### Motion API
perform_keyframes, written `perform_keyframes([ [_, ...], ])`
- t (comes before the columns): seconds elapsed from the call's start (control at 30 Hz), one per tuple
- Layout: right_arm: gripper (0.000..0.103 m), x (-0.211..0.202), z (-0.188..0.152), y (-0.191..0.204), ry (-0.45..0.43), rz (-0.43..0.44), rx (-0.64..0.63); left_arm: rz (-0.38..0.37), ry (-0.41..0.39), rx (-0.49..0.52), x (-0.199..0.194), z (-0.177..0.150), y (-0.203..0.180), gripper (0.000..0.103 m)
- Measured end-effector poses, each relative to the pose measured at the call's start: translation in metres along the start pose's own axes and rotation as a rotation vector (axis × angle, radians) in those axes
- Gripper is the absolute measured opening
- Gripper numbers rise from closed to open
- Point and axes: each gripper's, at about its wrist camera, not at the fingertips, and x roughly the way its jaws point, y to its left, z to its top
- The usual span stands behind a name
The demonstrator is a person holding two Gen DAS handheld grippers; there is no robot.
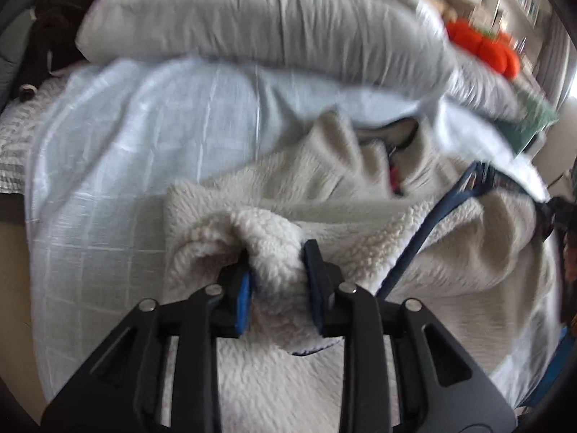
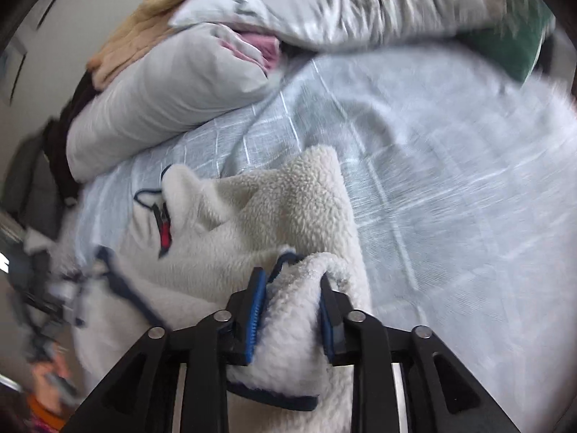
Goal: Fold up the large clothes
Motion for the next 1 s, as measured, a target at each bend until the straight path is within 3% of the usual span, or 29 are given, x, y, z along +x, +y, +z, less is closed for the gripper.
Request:
perform_keyframes([
  [0.17, 0.038, 0.02, 0.017, -0.027, 0.065, 0.156, 0.111, -0.078, 0.035, -0.065, 0.021, 0.013, 0.017, 0.031],
  [0.27, 0.051, 0.01, 0.027, -0.03, 0.108, 0.218, 0.124, -0.152, 0.083, -0.114, 0.016, 0.02, 0.029, 0.031],
  [0.33, 0.073, -0.01, 0.035, -0.031, 0.053, 0.192, 0.116, -0.198, 0.098, -0.147, 0.009, 0.022, 0.037, 0.032],
  [0.47, 0.077, -0.041, 0.04, -0.032, -0.03, 0.131, 0.074, -0.238, 0.112, -0.175, -0.005, 0.022, 0.044, 0.039],
  [0.5, 0.077, -0.041, 0.041, -0.032, -0.03, 0.122, 0.064, -0.233, 0.11, -0.172, -0.007, 0.022, 0.044, 0.041],
  [0.53, 0.077, -0.043, 0.036, -0.029, -0.03, 0.097, 0.039, -0.206, 0.089, -0.161, -0.015, 0.021, 0.043, 0.052],
  [0.57, 0.077, -0.04, 0.036, -0.028, -0.03, 0.083, 0.024, -0.162, 0.054, -0.151, -0.023, 0.021, 0.045, 0.07],
  [0.63, 0.077, -0.038, 0.026, -0.02, -0.03, 0.035, -0.038, -0.087, -0.043, -0.122, -0.042, 0.018, 0.047, 0.083],
  [0.73, 0.077, -0.028, 0.015, -0.009, -0.031, -0.034, -0.14, -0.043, -0.039, -0.073, -0.042, 0.017, 0.047, 0.083],
  [0.83, 0.077, -0.011, 0.009, 0.007, -0.04, -0.108, -0.242, 0.019, 0.002, 0.002, -0.025, 0.017, 0.04, 0.083],
  [1.0, 0.072, 0.02, 0.006, 0.037, -0.097, -0.192, -0.355, 0.054, 0.05, 0.089, 0.017, 0.032, 0.02, 0.083],
])
